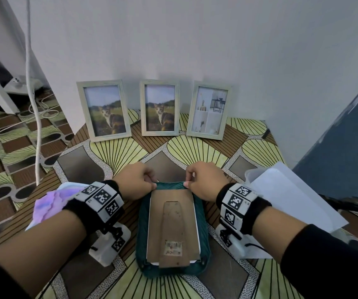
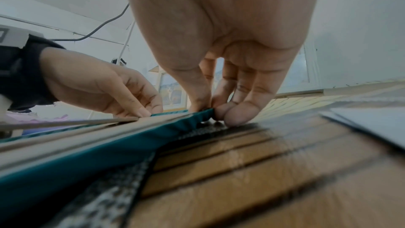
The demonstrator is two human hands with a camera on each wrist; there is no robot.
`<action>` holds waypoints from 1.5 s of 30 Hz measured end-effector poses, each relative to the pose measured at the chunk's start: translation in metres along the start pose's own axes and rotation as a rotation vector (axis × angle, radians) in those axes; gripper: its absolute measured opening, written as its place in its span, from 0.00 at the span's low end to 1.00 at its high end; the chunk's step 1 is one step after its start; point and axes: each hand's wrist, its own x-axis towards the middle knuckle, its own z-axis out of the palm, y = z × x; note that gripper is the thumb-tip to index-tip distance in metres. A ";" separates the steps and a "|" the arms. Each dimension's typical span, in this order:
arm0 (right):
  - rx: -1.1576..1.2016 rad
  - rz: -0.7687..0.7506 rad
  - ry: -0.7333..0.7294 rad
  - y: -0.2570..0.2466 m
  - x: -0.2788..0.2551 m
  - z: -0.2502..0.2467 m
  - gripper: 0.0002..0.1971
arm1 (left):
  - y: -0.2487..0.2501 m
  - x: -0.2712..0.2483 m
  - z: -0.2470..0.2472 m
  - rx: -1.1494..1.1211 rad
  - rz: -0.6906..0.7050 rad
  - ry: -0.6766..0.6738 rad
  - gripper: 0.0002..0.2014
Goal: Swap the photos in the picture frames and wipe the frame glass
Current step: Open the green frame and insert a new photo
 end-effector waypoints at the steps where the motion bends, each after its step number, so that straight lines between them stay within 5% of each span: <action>1: -0.008 -0.004 0.011 0.000 -0.001 0.001 0.09 | 0.001 0.002 0.000 -0.007 -0.010 -0.007 0.02; 10: 0.116 -0.002 0.051 0.001 -0.011 -0.009 0.10 | 0.004 -0.003 -0.007 -0.067 -0.023 0.050 0.02; 16: 0.097 -0.193 0.216 -0.004 -0.047 -0.030 0.08 | 0.022 -0.036 -0.015 0.011 0.250 0.203 0.01; 19: -0.016 -0.307 0.183 -0.007 -0.073 -0.029 0.07 | 0.034 -0.063 -0.002 0.178 0.440 0.065 0.07; 24: -0.028 -0.347 0.042 0.001 -0.107 -0.014 0.11 | 0.036 -0.094 0.035 0.450 0.493 -0.068 0.22; 31: -0.077 -0.403 -0.097 0.020 -0.119 0.006 0.16 | 0.039 -0.100 0.037 0.429 0.412 -0.116 0.21; 42: -0.069 -0.441 -0.057 0.030 -0.114 0.009 0.23 | 0.054 -0.095 0.037 0.350 0.313 -0.053 0.15; 45: -0.018 -0.436 -0.043 0.030 -0.111 0.004 0.23 | 0.058 -0.093 0.040 0.346 0.259 -0.028 0.21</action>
